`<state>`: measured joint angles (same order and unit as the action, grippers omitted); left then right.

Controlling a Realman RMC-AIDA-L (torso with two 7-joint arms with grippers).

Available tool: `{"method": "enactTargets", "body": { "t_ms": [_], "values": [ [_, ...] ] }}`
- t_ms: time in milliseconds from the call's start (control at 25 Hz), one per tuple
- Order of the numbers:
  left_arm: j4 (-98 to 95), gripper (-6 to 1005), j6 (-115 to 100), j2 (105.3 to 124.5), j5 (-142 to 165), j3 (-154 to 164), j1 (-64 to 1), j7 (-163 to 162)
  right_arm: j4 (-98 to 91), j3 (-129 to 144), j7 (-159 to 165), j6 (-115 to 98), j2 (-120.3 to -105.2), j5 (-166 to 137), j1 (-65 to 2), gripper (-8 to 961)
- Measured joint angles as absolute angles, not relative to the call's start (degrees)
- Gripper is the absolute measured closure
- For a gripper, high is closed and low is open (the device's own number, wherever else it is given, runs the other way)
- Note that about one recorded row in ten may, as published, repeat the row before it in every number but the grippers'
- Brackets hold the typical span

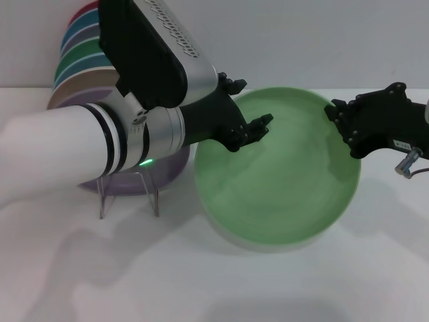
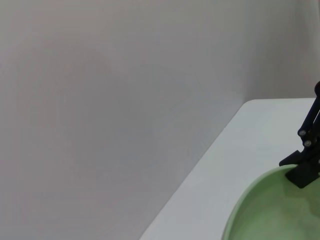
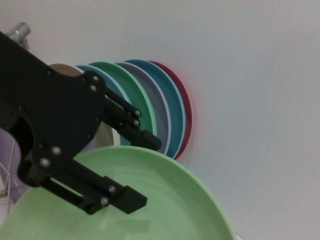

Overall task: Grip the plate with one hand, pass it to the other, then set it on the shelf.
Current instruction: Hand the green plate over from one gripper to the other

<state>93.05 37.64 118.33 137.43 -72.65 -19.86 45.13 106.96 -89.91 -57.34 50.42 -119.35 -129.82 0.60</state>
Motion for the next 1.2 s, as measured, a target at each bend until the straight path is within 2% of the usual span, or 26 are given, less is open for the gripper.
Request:
{"method": "enactTargets", "body": {
  "t_ms": [280,520,680,920,1000,1160,1200],
  "values": [
    [91.72,326,35.89,118.39,137.91,-72.36,-20.58,46.43,107.08,-89.90,-57.32,50.45,-119.35,-129.78,0.39,859],
    [91.31,539,33.25,118.41,138.51,-71.89,-20.27,47.19,106.97,-88.99,-57.31,50.43,-119.35,-129.44,0.39,855],
    [89.83,746,30.62,118.39,138.60,-70.76,-20.59,48.95,106.78,-87.79,-57.35,50.34,-119.18,-129.21,0.32,852],
    [90.10,873,27.62,118.30,138.54,-69.47,-19.99,50.04,106.73,-87.32,-56.81,50.40,-119.27,-128.67,0.36,847],
    [90.58,873,27.10,118.28,138.48,-69.33,-19.61,50.59,106.56,-87.72,-56.64,50.49,-119.28,-127.16,0.84,846],
    [90.83,874,26.67,118.29,138.40,-69.27,-19.35,50.89,106.57,-89.56,-56.65,50.74,-119.28,-123.71,1.86,660],
    [90.90,874,26.43,118.30,138.39,-69.27,-19.20,51.06,106.66,-92.50,-56.94,52.05,-119.32,-118.65,2.70,648]
  ]
}}
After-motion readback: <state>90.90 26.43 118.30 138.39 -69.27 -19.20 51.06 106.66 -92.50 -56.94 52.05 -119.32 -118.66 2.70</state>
